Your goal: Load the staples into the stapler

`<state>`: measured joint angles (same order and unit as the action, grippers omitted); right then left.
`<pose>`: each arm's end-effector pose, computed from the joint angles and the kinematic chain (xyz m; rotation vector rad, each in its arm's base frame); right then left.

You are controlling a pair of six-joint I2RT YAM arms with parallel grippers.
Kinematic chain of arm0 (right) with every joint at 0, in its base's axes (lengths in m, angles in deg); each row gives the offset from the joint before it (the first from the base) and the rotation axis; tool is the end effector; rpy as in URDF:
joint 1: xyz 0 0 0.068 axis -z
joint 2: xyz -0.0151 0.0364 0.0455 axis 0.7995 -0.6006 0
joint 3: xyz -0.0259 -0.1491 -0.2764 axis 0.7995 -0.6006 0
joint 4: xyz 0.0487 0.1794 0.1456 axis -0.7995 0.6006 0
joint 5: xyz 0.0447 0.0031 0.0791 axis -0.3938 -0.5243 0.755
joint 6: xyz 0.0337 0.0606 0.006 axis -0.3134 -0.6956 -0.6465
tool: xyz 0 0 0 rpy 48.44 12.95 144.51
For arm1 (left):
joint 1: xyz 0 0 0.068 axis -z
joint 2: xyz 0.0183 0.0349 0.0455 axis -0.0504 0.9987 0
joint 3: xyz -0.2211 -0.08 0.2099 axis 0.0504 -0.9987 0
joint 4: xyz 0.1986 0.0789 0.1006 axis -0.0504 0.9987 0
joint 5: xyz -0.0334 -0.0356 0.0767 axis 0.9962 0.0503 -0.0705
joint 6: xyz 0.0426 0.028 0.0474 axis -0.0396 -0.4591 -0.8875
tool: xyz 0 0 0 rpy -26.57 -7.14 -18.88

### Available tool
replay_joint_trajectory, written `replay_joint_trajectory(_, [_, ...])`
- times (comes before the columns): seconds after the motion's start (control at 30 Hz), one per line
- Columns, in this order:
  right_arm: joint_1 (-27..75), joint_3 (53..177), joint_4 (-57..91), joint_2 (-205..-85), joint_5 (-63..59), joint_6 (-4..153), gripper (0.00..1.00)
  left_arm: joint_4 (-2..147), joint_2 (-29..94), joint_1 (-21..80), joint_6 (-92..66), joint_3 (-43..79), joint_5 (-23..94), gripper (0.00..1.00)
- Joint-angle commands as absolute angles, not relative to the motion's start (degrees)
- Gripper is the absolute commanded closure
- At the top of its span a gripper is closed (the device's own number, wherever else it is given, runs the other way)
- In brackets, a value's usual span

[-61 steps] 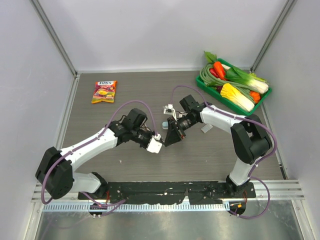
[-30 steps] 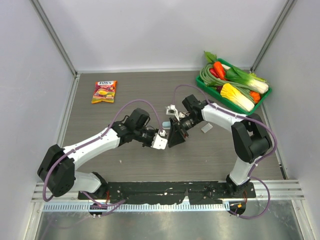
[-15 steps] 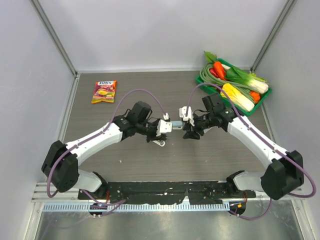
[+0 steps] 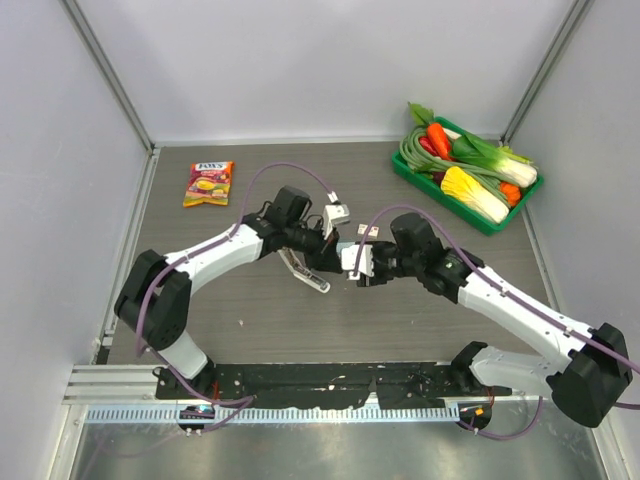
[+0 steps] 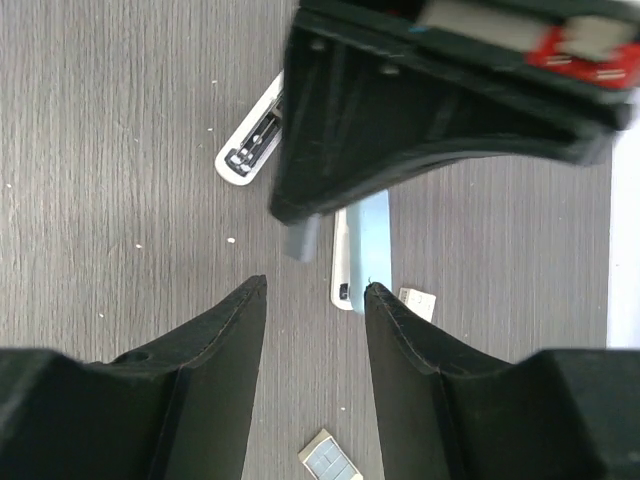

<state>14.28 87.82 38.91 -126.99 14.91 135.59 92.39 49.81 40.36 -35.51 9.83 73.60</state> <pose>0.1460 0.1476 0.3155 -1.7273 1.3120 0.3190 0.2393 -0.2350 0.2859 1.3192 1.9555 -1.1832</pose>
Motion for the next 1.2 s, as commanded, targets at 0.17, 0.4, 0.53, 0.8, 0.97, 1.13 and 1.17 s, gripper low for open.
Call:
replay_joint_trajectory(0.17, [11.87,80.34,25.84,-125.80,10.06,136.02,0.52,70.29,52.15,34.18,-9.87,8.95,85.95,1.00])
replay_joint_trajectory(0.4, [11.87,76.91,16.53,-125.44,5.42,132.60,0.53,64.20,54.35,33.83,-4.93,7.63,92.03,1.00])
replay_joint_trajectory(0.53, [11.87,76.11,12.83,-124.48,3.30,132.33,0.54,64.11,54.44,33.74,-5.45,7.19,93.96,1.00])
replay_joint_trajectory(0.8, [11.78,74.97,11.51,-123.51,3.12,132.68,0.54,66.66,54.79,33.74,-7.03,7.10,95.02,1.00])
replay_joint_trajectory(0.97, [11.87,74.45,11.42,-123.51,5.66,134.43,0.58,66.66,55.84,33.83,-5.89,7.80,95.89,1.00])
replay_joint_trajectory(1.13, [11.78,73.57,10.37,-122.72,5.58,135.14,0.60,66.22,56.46,33.74,-5.37,7.63,95.98,1.00])
replay_joint_trajectory(1.17, [11.78,73.57,10.63,-122.63,6.02,135.32,0.60,66.22,56.64,33.83,-5.28,7.63,95.98,1.00])
